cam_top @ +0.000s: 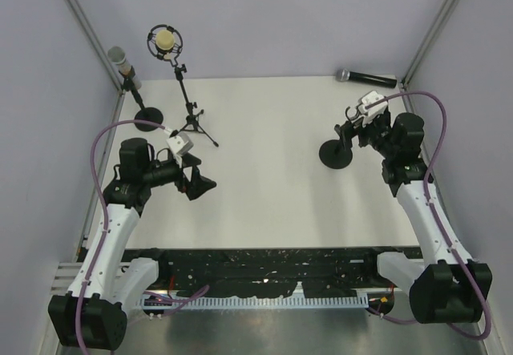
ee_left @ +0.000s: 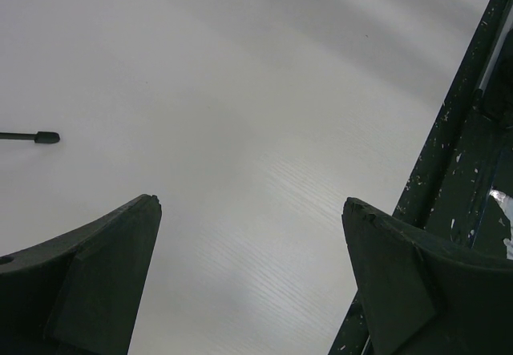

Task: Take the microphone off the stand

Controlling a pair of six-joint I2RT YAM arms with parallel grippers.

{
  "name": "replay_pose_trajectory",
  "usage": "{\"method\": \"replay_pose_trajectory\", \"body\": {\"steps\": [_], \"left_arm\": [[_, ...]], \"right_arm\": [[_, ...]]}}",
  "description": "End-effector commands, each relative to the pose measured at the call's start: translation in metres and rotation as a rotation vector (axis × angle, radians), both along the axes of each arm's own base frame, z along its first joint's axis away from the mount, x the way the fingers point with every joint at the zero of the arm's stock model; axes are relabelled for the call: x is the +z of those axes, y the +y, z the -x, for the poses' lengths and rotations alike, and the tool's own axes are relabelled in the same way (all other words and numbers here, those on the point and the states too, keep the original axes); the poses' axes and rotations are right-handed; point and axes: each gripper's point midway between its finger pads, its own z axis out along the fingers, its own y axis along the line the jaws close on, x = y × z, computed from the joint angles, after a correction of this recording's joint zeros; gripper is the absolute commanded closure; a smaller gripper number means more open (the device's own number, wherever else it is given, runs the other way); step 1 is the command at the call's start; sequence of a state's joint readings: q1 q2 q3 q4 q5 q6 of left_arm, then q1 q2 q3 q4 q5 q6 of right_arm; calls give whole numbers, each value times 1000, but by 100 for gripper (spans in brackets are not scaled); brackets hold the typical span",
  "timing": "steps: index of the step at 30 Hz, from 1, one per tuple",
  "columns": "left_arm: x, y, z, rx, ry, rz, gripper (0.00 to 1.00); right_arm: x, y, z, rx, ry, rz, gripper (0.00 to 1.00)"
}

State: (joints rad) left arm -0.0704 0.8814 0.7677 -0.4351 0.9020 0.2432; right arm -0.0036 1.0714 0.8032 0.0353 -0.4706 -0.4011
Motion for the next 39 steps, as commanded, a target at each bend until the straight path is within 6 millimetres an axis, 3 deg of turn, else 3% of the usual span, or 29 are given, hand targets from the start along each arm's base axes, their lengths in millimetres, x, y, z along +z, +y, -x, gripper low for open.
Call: {"method": "replay_pose_trajectory", "body": {"steps": [1, 5, 9, 11, 13, 16, 22, 27, 29, 33, 35, 39], "left_arm": [[13, -2, 0, -20, -59, 21, 0], [15, -1, 0, -14, -64, 24, 0], [16, 0, 1, -11, -68, 27, 0], [15, 1, 0, -11, -66, 28, 0], [15, 1, 0, -9, -63, 29, 0], [12, 1, -2, -10, -55, 27, 0], [10, 2, -4, -4, -51, 25, 0], [9, 3, -5, 3, -49, 22, 0], [8, 3, -6, 4, -46, 21, 0], [8, 3, -6, 7, -46, 19, 0], [8, 4, -6, 8, -45, 18, 0], [7, 5, -8, 16, -44, 15, 0]], "right_arm": [[42, -8, 1, -54, -73, -20, 5], [26, -11, -6, -65, -39, 8, 5], [-15, -18, -17, -84, 26, 49, 5], [-46, -19, -23, -86, 79, 50, 5], [-60, -19, -28, -89, 101, 51, 5], [-77, -20, -37, -90, 124, 52, 5], [-88, -24, -55, -125, 92, 38, 0], [-95, -14, -56, -72, 90, 17, 30], [-96, -18, -61, -101, 82, 7, 53], [-98, -25, -68, -151, 117, -4, 83], [-93, -29, -71, -172, 106, -6, 91], [-78, -42, -82, -225, 76, -23, 94]]}}
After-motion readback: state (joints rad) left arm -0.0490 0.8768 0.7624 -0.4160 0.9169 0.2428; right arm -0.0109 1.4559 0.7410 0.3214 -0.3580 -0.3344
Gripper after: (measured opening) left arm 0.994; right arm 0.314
